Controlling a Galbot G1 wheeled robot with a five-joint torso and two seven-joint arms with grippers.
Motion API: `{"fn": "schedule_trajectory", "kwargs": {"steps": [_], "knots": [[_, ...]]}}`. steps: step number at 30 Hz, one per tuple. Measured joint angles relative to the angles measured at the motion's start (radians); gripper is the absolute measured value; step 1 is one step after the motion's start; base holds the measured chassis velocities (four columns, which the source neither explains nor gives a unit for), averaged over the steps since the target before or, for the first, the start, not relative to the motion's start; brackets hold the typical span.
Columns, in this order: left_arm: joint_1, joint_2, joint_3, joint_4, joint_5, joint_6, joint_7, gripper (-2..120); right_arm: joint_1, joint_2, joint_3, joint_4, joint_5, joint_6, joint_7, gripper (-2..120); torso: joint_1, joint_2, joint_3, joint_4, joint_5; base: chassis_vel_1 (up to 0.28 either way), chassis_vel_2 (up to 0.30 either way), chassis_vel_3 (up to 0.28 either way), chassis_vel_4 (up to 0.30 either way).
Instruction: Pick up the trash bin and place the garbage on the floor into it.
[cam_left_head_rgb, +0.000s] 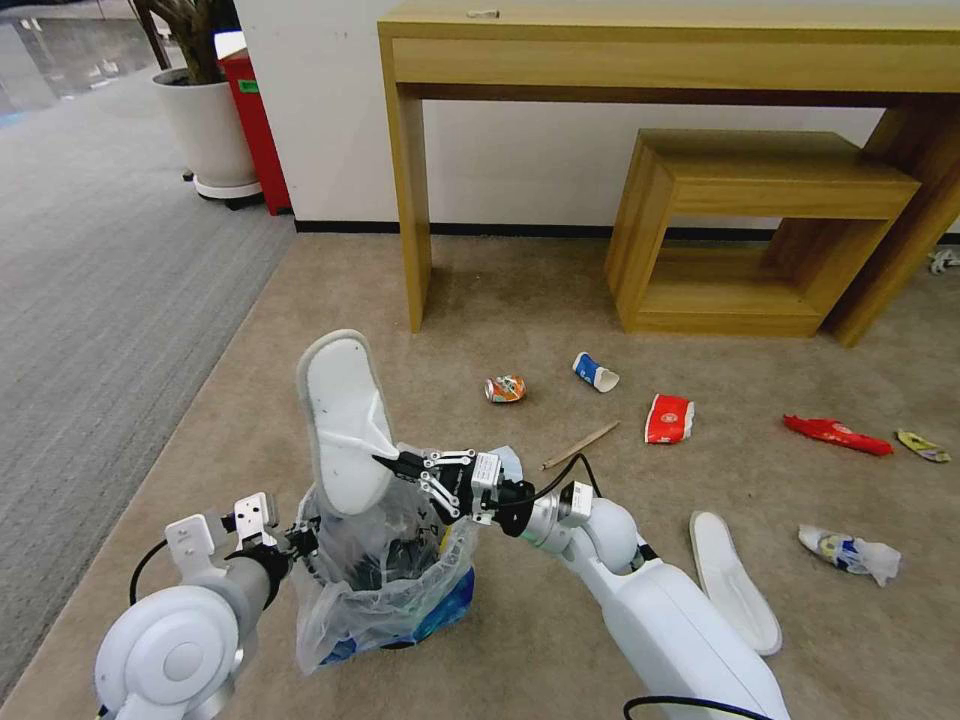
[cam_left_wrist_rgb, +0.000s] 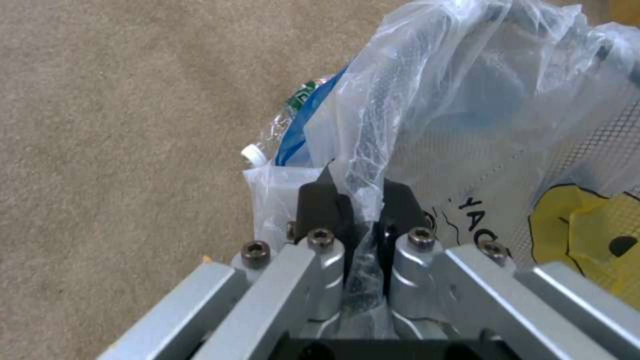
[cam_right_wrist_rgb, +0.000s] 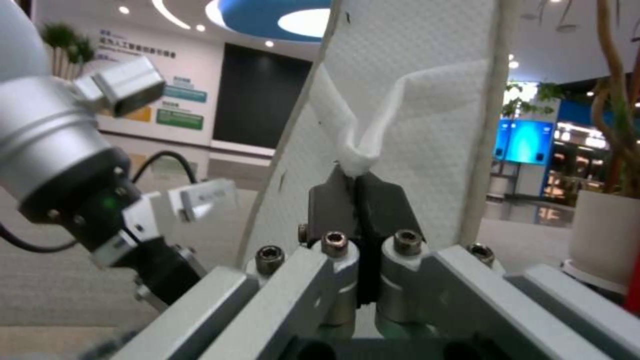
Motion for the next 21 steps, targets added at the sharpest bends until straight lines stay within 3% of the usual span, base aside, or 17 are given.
{"fn": "schedule_trajectory", "kwargs": {"steps": [12,21], "knots": [[0.003,0.005,0.003,-0.017,-0.008,0.000,0.004,2,0.006,0.002,0.024,-0.033,-0.033,0.014,0.039,0,0.000,0.000,0.000,0.0000,0.0000,0.000,0.000,0.000,0.000],[0.011,0.005,-0.001,-0.041,-0.021,0.000,0.003,2,-0.004,0.002,0.020,-0.037,-0.024,0.015,0.060,34,0.000,0.000,0.000,0.0000,0.0000,0.000,0.000,0.000,0.000]]}}
